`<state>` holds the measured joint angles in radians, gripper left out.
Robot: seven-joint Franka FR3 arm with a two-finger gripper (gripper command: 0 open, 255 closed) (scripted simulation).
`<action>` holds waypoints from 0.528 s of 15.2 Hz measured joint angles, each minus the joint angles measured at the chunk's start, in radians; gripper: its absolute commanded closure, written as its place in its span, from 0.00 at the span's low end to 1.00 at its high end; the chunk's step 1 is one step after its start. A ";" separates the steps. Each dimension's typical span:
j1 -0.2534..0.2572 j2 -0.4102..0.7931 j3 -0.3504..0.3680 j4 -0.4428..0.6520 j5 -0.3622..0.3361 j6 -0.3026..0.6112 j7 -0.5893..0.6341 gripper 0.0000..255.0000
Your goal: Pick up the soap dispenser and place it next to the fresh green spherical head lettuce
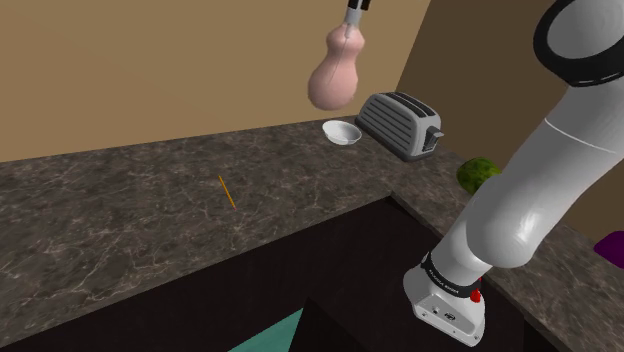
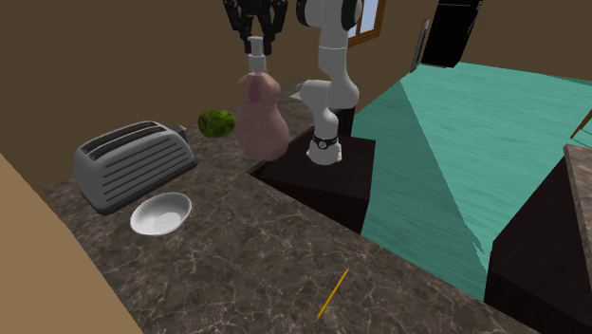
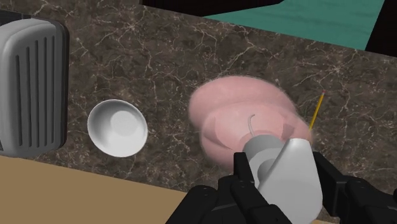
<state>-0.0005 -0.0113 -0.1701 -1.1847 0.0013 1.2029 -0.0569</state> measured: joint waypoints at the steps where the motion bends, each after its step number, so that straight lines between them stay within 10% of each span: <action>1: -0.001 0.007 -0.001 0.022 0.001 -0.015 -0.001 1.00; 8: -0.027 0.166 -0.017 0.363 0.038 -0.198 -0.018 1.00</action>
<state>-0.0270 0.1548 -0.1869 -0.8222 0.0398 1.0048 -0.0751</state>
